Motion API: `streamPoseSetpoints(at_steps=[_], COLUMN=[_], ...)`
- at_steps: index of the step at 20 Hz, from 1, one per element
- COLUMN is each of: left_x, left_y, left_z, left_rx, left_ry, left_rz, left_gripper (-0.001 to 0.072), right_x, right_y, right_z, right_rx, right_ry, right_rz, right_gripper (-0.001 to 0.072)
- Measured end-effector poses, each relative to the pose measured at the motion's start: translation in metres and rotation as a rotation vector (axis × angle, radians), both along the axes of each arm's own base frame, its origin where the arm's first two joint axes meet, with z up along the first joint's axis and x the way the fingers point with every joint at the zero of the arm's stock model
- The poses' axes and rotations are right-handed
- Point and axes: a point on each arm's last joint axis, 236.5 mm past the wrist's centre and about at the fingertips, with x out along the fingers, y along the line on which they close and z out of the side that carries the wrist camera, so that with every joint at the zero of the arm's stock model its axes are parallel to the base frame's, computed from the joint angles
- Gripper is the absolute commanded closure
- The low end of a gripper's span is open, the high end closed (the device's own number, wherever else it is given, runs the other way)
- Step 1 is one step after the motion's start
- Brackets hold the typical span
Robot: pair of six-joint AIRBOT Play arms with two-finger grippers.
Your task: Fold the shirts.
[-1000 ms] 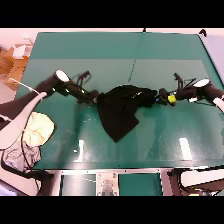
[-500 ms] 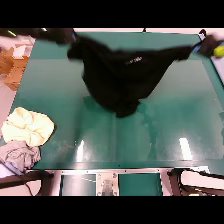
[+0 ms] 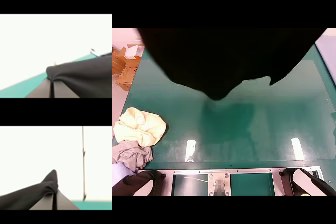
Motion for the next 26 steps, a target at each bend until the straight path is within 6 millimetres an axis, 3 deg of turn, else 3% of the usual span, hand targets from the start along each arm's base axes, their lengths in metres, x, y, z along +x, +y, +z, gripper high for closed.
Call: streamPoseSetpoints(at_steps=[2, 4, 7, 9, 10, 12, 14, 17, 19, 20, 21, 22, 24, 26], left_x=[-0.013, -0.009, 0.035, 0.084, 0.11, 0.164, 0.212, 0.257, 0.271, 0.276, 0.279, 0.283, 0.289, 0.293], left_y=[0.015, 0.022, 0.021, 0.014, 0.01, -0.002, -0.012, -0.025, -0.029, -0.029, -0.03, -0.03, -0.029, -0.025], left_z=[0.012, 0.009, -0.031, -0.084, -0.115, -0.191, -0.281, -0.41, -0.473, -0.498, -0.518, -0.53, -0.549, -0.558], left_rx=[-0.003, 0.001, 0.026, 0.052, 0.064, 0.082, 0.107, 0.142, 0.149, 0.152, 0.155, 0.151, 0.152, 0.166], left_ry=[-0.05, -0.047, 0.067, 0.209, 0.288, 0.462, 0.651, 0.895, 1.0, 1.038, 1.066, 1.075, 1.087, 1.087], left_rz=[0.058, 0.09, 0.115, 0.112, 0.107, 0.092, 0.075, 0.047, 0.041, 0.041, 0.043, 0.047, 0.055, 0.07], left_gripper=[0.0676, 0.0675, 0.0675, 0.0675, 0.0675, 0.0675, 0.0675, 0.0675, 0.0675, 0.0675, 0.0675, 0.0675, 0.0675, 0.0675], right_x=[-0.017, -0.019, 0.01, 0.05, 0.076, 0.127, 0.178, 0.227, 0.242, 0.246, 0.249, 0.25, 0.247, 0.232], right_y=[0.001, -0.004, -0.017, -0.021, -0.02, -0.013, -0.001, 0.018, 0.03, 0.034, 0.037, 0.037, 0.029, 0.006], right_z=[0.017, 0.019, -0.01, -0.053, -0.085, -0.156, -0.242, -0.367, -0.437, -0.463, -0.481, -0.497, -0.509, -0.509], right_rx=[-0.019, -0.017, 0.037, 0.093, 0.125, 0.181, 0.244, 0.325, 0.366, 0.385, 0.405, 0.421, 0.437, 0.443], right_ry=[-0.063, -0.076, -0.002, 0.11, 0.187, 0.35, 0.533, 0.787, 0.923, 0.972, 1.005, 1.036, 1.077, 1.128], right_rz=[-0.037, -0.059, -0.046, 0.001, 0.034, 0.094, 0.151, 0.201, 0.218, 0.221, 0.221, 0.216, 0.217, 0.206], right_gripper=[0.0696, 0.0696, 0.0696, 0.0696, 0.0696, 0.0696, 0.0696, 0.0696, 0.0695, 0.0692, 0.058, 0.0414, 0.0379, 0.0381])
